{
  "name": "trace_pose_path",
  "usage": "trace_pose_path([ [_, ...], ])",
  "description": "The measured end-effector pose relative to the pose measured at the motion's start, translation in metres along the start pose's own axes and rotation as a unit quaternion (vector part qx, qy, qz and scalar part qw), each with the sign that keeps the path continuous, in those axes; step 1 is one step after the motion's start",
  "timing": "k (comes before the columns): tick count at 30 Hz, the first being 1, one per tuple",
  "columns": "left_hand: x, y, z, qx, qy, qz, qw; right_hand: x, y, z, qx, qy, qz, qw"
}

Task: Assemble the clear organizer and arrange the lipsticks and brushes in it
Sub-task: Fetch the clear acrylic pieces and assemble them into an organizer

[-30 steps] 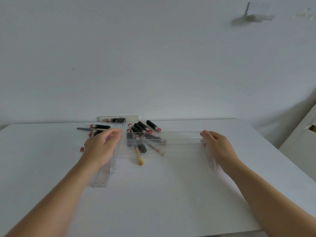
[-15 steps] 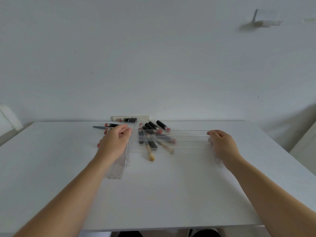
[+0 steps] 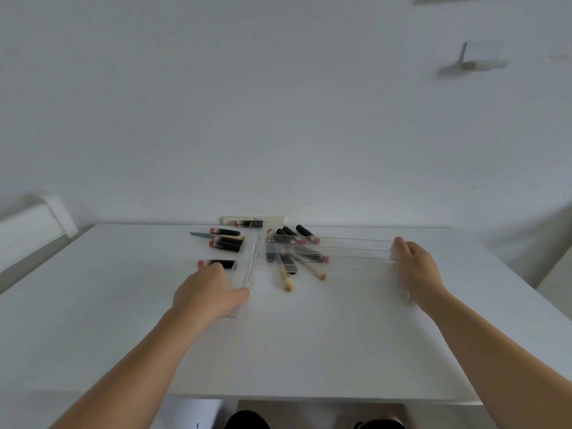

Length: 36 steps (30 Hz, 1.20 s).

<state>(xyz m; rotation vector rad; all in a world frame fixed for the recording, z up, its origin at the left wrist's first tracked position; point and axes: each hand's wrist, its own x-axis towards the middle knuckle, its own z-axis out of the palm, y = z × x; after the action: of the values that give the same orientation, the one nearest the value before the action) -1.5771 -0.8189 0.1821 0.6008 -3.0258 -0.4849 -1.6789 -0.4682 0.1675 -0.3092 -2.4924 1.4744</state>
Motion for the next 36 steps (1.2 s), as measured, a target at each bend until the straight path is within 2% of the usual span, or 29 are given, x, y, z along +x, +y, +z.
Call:
trace_pose_path([
  [12,-0.001,-0.039,-0.017,-0.115,0.088,0.020,0.989,0.008,0.002,-0.014,0.016,0.010,0.010,1.000],
  [17,0.002,-0.044,-0.034,-0.176,0.150,0.111,0.967,0.008,0.000,-0.021,0.026,0.017,-0.021,0.999],
  [21,0.008,-0.028,-0.041,-0.189,0.110,0.241,0.946,0.004,-0.013,-0.035,0.033,-0.001,-0.102,0.994],
  [24,0.014,-0.008,-0.037,-0.160,0.079,0.321,0.930,-0.004,-0.020,-0.043,0.012,-0.016,-0.157,0.987],
  [29,0.024,0.013,-0.023,-0.118,0.074,0.357,0.924,-0.021,-0.015,-0.050,-0.006,-0.070,-0.209,0.975],
  [36,0.033,0.023,-0.007,-0.124,0.082,0.386,0.911,-0.034,0.012,-0.059,-0.069,-0.094,-0.259,0.959],
])
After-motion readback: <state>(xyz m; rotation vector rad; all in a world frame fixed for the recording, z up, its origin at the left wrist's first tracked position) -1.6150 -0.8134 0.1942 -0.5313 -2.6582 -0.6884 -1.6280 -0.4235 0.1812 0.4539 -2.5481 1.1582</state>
